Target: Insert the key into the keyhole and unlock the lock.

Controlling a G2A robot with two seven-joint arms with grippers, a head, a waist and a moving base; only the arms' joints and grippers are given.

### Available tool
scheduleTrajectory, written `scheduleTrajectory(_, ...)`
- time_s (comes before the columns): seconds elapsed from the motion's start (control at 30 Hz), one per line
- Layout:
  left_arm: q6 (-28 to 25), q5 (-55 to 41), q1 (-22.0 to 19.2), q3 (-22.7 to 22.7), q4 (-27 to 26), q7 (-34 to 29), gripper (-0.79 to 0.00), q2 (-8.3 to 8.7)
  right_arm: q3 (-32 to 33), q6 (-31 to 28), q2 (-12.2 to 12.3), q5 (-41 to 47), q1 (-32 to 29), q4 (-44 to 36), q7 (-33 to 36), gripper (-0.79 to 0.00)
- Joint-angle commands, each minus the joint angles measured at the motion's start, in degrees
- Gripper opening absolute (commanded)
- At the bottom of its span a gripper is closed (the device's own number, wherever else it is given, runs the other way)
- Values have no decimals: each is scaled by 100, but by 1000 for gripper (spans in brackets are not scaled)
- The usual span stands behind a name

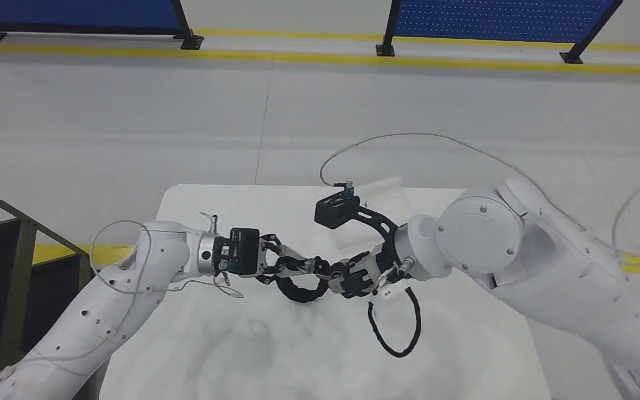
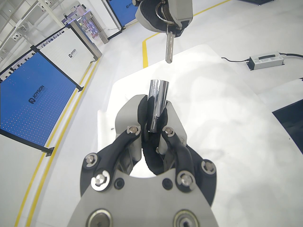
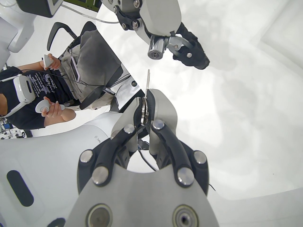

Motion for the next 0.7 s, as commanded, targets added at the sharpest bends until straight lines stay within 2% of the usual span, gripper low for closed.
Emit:
scheduleTrajectory(0.0, -18, -4, -12, 9, 16, -2, -785, -18, -153, 74, 56, 26, 142, -35, -72, -785)
scheduleTrajectory(0.3, -137, 21, -54, 48, 37, 14, -785, -81, -706, 306, 225, 290, 681, -139, -305, -785)
scheduleTrajectory(0.67, -260, 56, -109, 108, 68, 114, -785, -159, -1197, 503, 307, 490, 1155, -197, -502, -785)
